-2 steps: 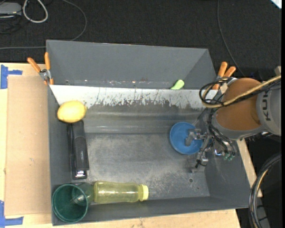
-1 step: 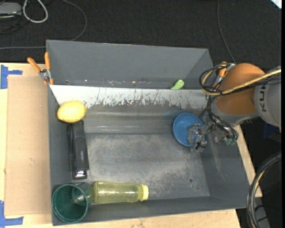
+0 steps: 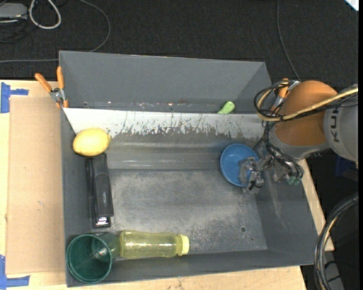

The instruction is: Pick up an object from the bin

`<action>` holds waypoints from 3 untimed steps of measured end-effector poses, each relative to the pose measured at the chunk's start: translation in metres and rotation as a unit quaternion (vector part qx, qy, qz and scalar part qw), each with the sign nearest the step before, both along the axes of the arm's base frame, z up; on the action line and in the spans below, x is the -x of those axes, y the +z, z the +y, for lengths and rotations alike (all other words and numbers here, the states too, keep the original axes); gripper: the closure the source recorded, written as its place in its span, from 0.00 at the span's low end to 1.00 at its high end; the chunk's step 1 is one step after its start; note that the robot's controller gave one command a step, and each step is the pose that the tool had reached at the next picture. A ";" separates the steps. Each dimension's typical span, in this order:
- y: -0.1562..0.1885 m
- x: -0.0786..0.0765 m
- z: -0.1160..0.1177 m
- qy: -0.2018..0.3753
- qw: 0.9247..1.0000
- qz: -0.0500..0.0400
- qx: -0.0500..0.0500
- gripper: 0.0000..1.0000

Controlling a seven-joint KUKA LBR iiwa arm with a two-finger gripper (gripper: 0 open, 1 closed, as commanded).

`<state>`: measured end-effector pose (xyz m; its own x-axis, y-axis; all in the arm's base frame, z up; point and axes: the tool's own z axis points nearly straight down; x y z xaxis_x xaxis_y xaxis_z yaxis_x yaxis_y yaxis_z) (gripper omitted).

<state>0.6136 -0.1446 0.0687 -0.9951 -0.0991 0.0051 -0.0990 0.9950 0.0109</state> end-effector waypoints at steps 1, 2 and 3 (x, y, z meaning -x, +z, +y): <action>0.000 0.001 -0.003 -0.003 1.000 0.000 0.000 1.00; 0.000 0.015 -0.004 0.119 0.993 0.000 -0.002 1.00; 0.027 0.016 -0.005 0.094 0.996 0.003 -0.004 1.00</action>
Offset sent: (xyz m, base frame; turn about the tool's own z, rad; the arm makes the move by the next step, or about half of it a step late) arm -0.0144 -0.0059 0.0013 -0.2396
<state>0.5973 -0.1497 0.0953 -0.9588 -0.2841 0.0095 -0.2838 0.9587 0.0190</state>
